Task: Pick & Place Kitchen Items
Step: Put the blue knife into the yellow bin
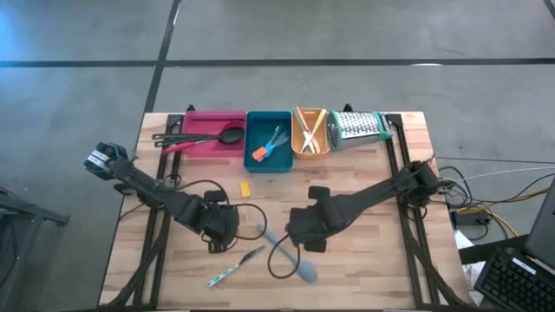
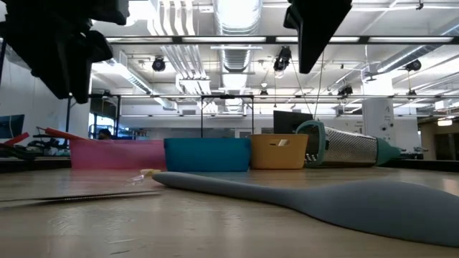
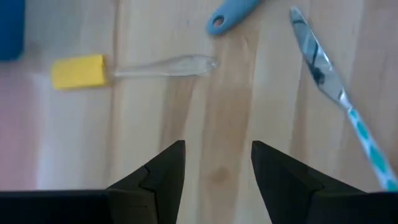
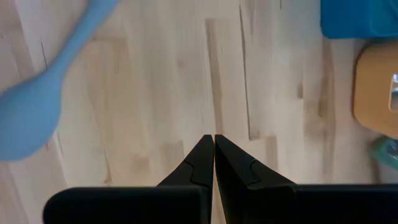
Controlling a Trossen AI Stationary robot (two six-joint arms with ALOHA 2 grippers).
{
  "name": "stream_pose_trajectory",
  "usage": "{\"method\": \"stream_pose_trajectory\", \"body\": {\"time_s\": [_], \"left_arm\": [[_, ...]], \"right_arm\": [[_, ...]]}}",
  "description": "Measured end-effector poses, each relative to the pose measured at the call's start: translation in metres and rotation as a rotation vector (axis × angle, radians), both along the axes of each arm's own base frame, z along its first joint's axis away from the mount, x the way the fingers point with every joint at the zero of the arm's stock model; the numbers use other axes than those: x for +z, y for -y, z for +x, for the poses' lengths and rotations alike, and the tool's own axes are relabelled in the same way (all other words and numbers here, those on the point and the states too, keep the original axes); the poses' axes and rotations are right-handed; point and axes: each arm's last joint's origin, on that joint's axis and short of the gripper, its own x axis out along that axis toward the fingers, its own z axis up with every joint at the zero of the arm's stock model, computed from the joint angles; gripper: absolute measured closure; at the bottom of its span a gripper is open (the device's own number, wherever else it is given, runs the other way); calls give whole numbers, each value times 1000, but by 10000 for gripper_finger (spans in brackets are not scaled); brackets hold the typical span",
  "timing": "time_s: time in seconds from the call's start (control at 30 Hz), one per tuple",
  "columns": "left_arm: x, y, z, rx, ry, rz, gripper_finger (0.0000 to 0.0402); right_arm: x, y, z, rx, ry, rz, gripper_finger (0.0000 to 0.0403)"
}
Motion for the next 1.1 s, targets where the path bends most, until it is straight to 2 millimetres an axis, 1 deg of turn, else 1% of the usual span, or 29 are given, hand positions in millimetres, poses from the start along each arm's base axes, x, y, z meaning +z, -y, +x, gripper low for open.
{"method": "stream_pose_trajectory", "body": {"time_s": [0.07,0.17,0.27,0.4,0.5,0.63,0.83,0.97,1.1], "left_arm": [[-1,7,1,38,-5,-31,213],[0,20,1,63,-7,-67,213],[2,34,2,100,-1,-100,213],[7,52,4,153,14,-148,213],[7,63,7,188,0,-183,213],[-2,72,8,246,-71,-232,213],[-24,84,11,299,-177,-274,213],[-33,91,17,293,-183,-304,213],[-39,94,19,335,-197,-314,213]], "right_arm": [[-3,4,-4,2,43,12,394],[-4,17,-14,0,94,29,394],[-2,32,-29,-27,144,43,394],[1,51,-48,-59,258,58,394],[3,64,-60,-96,365,38,394],[5,80,-74,-153,494,1,394],[8,96,-91,-195,599,-7,394],[8,99,-99,-207,643,1,394],[10,100,-103,-207,656,5,394]]}}
